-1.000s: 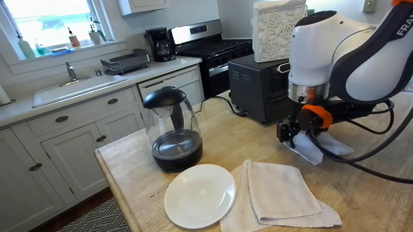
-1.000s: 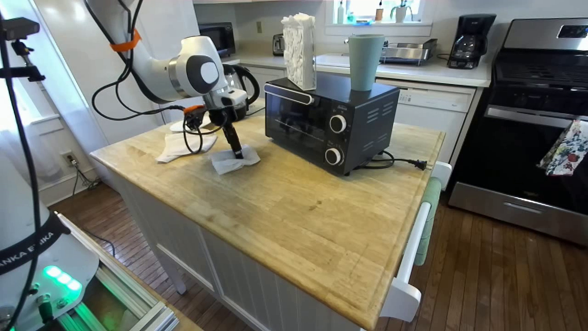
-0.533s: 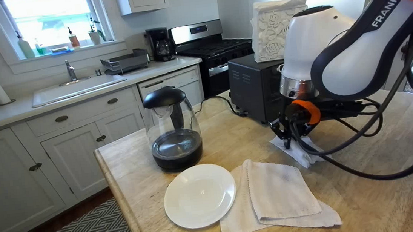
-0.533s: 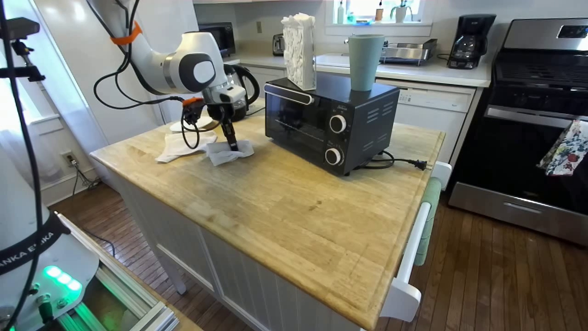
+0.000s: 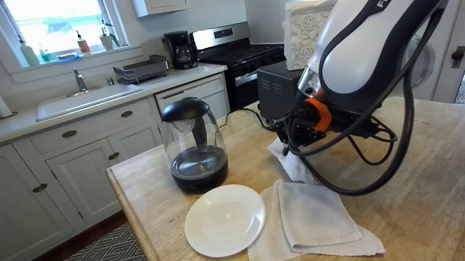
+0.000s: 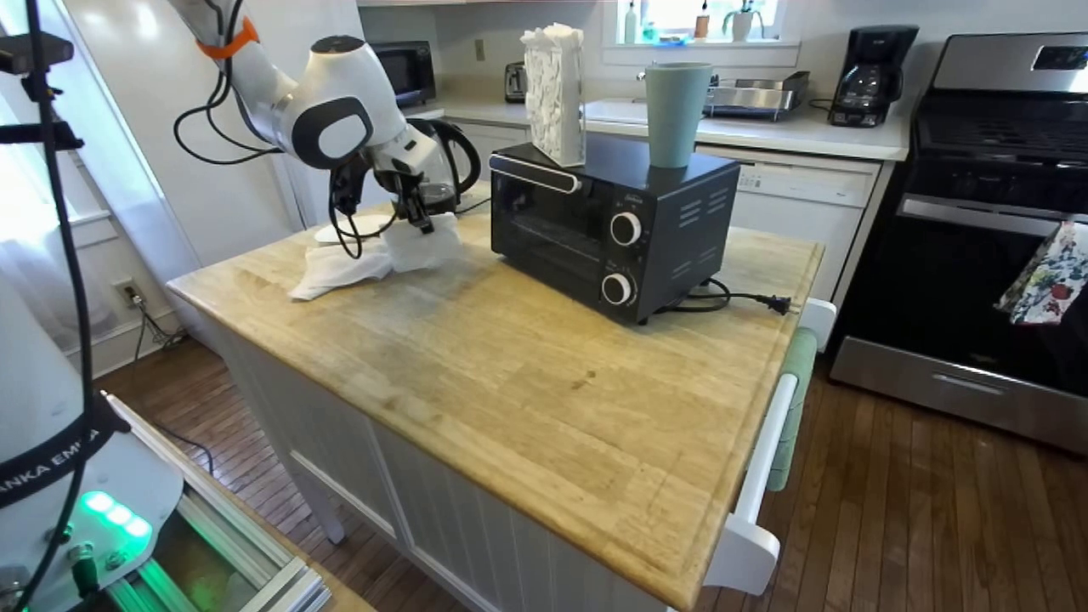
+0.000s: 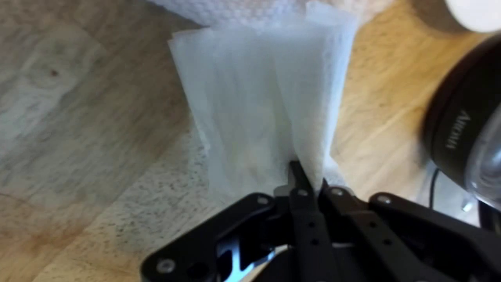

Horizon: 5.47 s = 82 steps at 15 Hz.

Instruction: Put the paper towel in between the microwave and kettle

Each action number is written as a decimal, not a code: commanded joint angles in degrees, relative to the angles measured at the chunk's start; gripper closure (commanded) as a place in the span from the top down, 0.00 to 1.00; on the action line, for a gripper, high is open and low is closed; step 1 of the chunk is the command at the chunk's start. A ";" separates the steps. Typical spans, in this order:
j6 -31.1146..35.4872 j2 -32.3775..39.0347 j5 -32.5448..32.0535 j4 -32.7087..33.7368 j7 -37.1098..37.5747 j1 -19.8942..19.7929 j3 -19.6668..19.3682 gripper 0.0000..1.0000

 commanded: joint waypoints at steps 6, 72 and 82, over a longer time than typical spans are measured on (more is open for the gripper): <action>16.45 5.96 2.78 6.00 0.75 -8.06 7.07 0.00; -44.47 -29.59 2.33 3.27 -50.89 8.88 -30.00 1.00; -62.87 -32.76 7.88 4.60 -63.04 0.91 -30.29 1.00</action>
